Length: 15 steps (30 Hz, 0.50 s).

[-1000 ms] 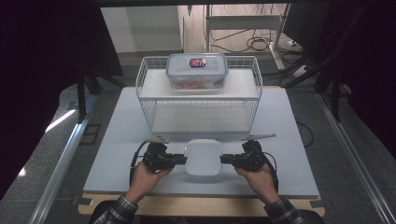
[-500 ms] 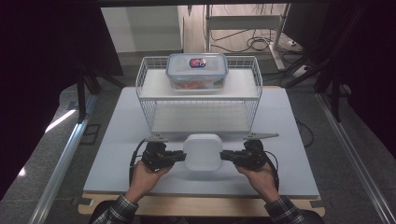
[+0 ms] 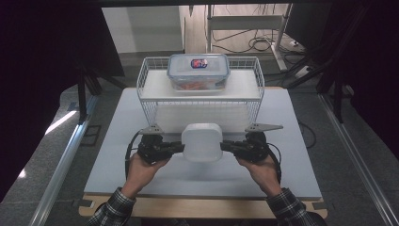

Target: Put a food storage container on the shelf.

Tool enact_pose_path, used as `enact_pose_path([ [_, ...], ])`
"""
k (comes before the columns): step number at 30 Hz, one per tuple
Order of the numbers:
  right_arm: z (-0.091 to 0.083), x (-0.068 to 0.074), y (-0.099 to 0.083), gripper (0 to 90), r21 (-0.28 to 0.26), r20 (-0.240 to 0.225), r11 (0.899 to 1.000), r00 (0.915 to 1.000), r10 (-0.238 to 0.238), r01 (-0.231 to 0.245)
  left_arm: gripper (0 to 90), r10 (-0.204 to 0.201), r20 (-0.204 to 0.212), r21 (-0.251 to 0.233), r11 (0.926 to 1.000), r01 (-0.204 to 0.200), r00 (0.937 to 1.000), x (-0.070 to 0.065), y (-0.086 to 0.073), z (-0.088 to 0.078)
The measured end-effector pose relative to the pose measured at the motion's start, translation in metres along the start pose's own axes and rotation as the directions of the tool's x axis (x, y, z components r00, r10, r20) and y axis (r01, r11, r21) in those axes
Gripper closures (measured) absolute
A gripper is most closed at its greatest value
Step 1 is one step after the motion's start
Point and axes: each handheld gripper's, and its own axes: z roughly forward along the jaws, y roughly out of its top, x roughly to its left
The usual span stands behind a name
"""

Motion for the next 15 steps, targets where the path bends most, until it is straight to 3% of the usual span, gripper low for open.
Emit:
enact_pose_path([
  [15, -0.011, 0.008, 0.044, 80.5, -0.052, 0.012, 0.997, 0.9979, -0.063, 0.064, 78.7, 0.036, -0.038, -0.051, 0.9980, -0.038, 0.9986, -0.002, 0.037, -0.021],
])
